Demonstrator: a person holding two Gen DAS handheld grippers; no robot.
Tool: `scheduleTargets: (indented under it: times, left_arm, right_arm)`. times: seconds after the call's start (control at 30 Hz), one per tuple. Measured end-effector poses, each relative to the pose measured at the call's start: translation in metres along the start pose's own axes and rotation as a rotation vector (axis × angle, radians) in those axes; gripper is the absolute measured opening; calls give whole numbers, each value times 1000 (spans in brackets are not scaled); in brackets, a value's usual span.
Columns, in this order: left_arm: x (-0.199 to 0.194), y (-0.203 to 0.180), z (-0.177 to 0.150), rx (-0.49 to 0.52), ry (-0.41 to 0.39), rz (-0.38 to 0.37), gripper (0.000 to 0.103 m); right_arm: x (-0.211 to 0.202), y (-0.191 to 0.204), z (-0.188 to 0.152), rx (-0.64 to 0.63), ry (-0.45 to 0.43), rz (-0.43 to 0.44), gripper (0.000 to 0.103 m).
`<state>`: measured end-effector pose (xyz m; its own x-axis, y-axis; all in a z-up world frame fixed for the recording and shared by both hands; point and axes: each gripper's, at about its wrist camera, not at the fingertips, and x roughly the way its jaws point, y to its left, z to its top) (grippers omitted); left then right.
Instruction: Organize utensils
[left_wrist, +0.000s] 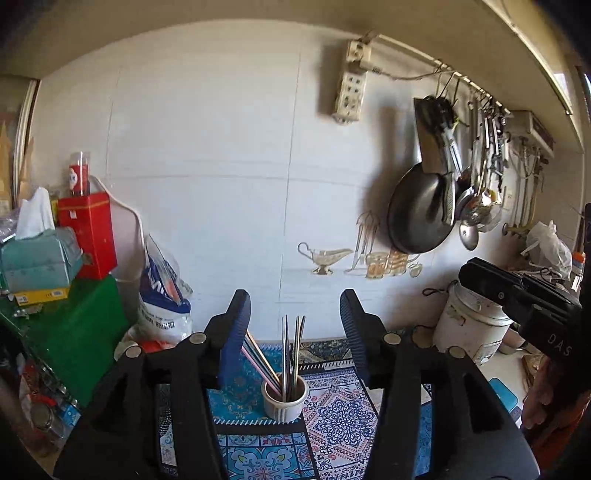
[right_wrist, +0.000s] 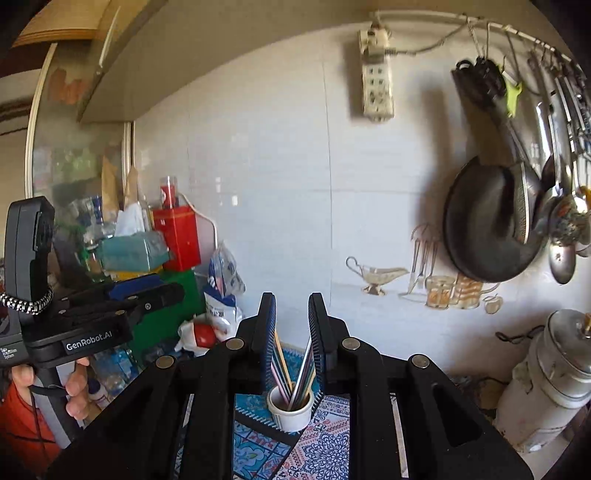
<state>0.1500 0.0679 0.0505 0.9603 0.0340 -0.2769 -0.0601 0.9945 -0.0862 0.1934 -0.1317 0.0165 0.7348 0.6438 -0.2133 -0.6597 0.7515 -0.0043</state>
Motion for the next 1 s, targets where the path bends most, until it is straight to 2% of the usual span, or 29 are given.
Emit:
scheduleTargets:
  times: [0.1, 0.17, 0.23, 0.3, 0.37, 0.47, 0.57, 0.67, 1.0]
  left_arm:
    - [-37, -8, -1, 20, -56, -15, 63]
    - [-57, -11, -4, 24, -90, -6, 69]
    - [-73, -12, -9, 29, -115, 8, 84]
    - [-88, -15, -15, 39, -134, 24, 92]
    - [-98, -17, -21, 51, -147, 41, 95]
    - [-109, -19, -29, 59, -145, 52, 97]
    - [-116, -18, -36, 45, -133, 47, 97]
    - [-119, -18, -41, 36, -121, 46, 97]
    - [-120, -16, -47, 25, -105, 51, 97]
  right_arm:
    - [-32, 18, 1, 3, -71, -49, 25]
    - [-50, 27, 0, 7, -107, -88, 44]
    - [-65, 34, -3, 12, -132, -115, 55]
    - [-73, 41, -7, 14, -145, -144, 67]
    - [-83, 46, -11, 19, -157, -172, 83]
    - [-92, 49, -19, 38, -159, -202, 97]
    - [-97, 50, -26, 59, -155, -222, 103]
    - [-102, 53, -30, 57, -149, -251, 103]
    - [-110, 55, -35, 59, -127, -252, 103]
